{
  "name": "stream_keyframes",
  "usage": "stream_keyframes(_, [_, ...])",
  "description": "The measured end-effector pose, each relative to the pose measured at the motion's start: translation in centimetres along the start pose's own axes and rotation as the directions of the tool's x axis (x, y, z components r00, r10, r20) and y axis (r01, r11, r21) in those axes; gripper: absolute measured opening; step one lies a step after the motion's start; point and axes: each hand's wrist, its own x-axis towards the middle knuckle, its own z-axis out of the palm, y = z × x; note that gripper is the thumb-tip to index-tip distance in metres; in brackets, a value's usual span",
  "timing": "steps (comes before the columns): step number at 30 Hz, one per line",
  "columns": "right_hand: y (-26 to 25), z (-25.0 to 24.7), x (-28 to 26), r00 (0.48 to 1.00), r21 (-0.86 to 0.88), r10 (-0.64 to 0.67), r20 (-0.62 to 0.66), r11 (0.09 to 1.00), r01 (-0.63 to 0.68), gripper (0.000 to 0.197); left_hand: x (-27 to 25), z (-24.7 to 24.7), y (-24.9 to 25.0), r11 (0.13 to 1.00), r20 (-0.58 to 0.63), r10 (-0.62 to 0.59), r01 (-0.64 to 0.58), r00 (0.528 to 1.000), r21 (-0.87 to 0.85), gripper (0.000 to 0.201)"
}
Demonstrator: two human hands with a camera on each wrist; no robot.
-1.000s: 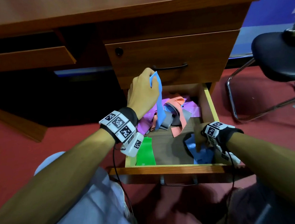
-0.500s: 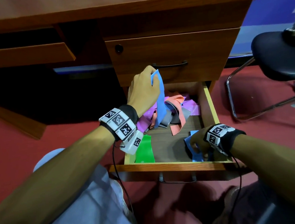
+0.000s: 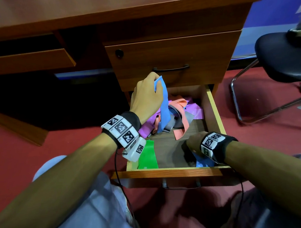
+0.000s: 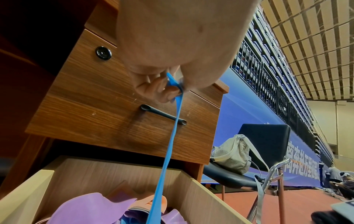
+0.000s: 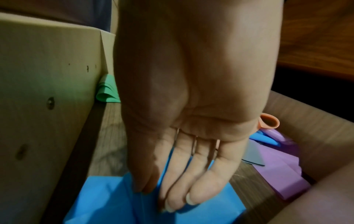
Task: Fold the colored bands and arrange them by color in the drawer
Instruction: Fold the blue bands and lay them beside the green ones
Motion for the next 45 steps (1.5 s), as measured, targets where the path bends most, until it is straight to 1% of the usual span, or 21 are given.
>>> stream_keyframes(3, [0.4,0.4,-0.2,0.995,0.042,-0.049,-0.083,0.998,0.052,0.031,0.1,0.0,-0.2,1.000,0.002,-0.004,0.004,1.000,0.003,0.010])
stream_keyframes(6, [1.0,-0.1,-0.5,0.998,0.108,0.000,-0.066,0.994,0.008,0.004,0.2,0.0,-0.3,1.000,0.009,-0.005,0.005,1.000,-0.007,0.011])
stream_keyframes(8, [1.8,-1.4,-0.6,0.994,0.255,0.048,-0.100,0.967,-0.020,0.020,0.4,-0.2,-0.4,1.000,0.017,-0.012,0.013,1.000,-0.019,0.012])
stream_keyframes(9, [2.4,-2.2,-0.7,0.987,0.396,0.079,-0.137,0.918,-0.018,0.025,0.5,-0.3,-0.5,0.999,0.022,-0.021,0.022,1.000,-0.034,0.013])
stream_keyframes(10, [3.0,-2.9,-1.0,0.975,0.540,0.109,-0.196,0.842,0.014,0.026,0.7,-0.4,-0.5,0.998,0.030,-0.034,0.036,0.999,-0.055,0.014])
stream_keyframes(12, [4.1,-4.4,-2.1,0.923,0.761,0.196,-0.332,0.633,0.140,0.021,0.9,-0.6,-0.3,0.988,0.063,-0.086,0.094,0.994,-0.127,0.016])
stream_keyframes(14, [4.8,-5.5,-3.4,0.867,0.887,0.286,-0.408,0.351,0.301,0.018,1.1,-0.9,0.0,0.961,0.141,-0.160,0.187,0.977,-0.205,0.019])
stream_keyframes(15, [5.0,-6.0,-4.0,0.847,0.903,0.316,-0.428,0.186,0.387,0.017,1.2,-1.0,0.1,0.948,0.187,-0.193,0.232,0.963,-0.217,0.019])
stream_keyframes(17, [5.3,-6.9,-5.2,0.826,0.848,0.334,-0.454,-0.124,0.516,0.014,1.1,-0.9,0.3,0.925,0.270,-0.240,0.305,0.932,-0.229,0.017])
stream_keyframes(18, [5.3,-7.2,-5.7,0.824,0.805,0.328,-0.462,-0.234,0.545,0.010,1.1,-0.8,0.5,0.905,0.314,-0.261,0.344,0.913,-0.249,0.017])
stream_keyframes(19, [5.3,-7.5,-6.1,0.824,0.773,0.318,-0.469,-0.303,0.557,0.008,1.0,-0.6,0.7,0.882,0.361,-0.279,0.386,0.890,-0.269,0.015])
stream_keyframes(20, [5.1,-7.7,-6.4,0.827,0.762,0.306,-0.472,-0.329,0.558,0.009,0.8,-0.5,0.8,0.859,0.404,-0.295,0.426,0.866,-0.283,0.012])
stream_keyframes(22, [4.6,-7.7,-7.1,0.827,0.776,0.296,-0.478,-0.298,0.555,0.009,0.5,-0.2,1.5,0.824,0.479,-0.319,0.489,0.818,-0.286,0.007])
stream_keyframes(25, [4.1,-7.6,-7.3,0.820,0.803,0.314,-0.479,-0.220,0.554,0.011,-0.2,0.1,2.4,0.795,0.539,-0.339,0.542,0.771,-0.274,0.018])
stream_keyframes(26, [4.0,-7.4,-7.3,0.813,0.815,0.332,-0.478,-0.177,0.551,0.014,-0.5,0.3,2.6,0.777,0.554,-0.342,0.561,0.759,-0.288,0.017])
stream_keyframes(28, [4.0,-7.0,-7.4,0.806,0.850,0.346,-0.480,-0.047,0.525,0.016,-0.8,0.4,2.8,0.723,0.589,-0.345,0.607,0.731,-0.330,0.009])
stream_keyframes(30, [3.9,-6.5,-7.4,0.816,0.872,0.330,-0.475,0.052,0.486,0.017,-1.1,0.5,2.9,0.684,0.612,-0.355,0.642,0.707,-0.346,0.002])
stream_keyframes(35, [4.2,-5.6,-7.8,0.827,0.872,0.282,-0.486,0.103,0.478,0.018,-1.6,0.5,3.0,0.664,0.657,-0.381,0.687,0.650,-0.295,0.006])
stream_keyframes(39, [4.3,-5.4,-8.3,0.809,0.835,0.210,-0.550,0.167,0.524,0.014,-1.6,0.3,3.0,0.639,0.677,-0.408,0.721,0.612,-0.267,0.012])
stream_keyframes(42, [4.5,-5.3,-8.2,0.806,0.819,0.159,-0.569,0.190,0.541,0.013,-1.6,0.2,3.0,0.621,0.686,-0.414,0.737,0.598,-0.267,0.006])
stream_keyframes(45, [4.6,-5.4,-8.2,0.793,0.803,0.149,-0.590,0.212,0.558,0.016,-1.6,0.1,2.9,0.605,0.692,-0.408,0.744,0.596,-0.284,0.004])
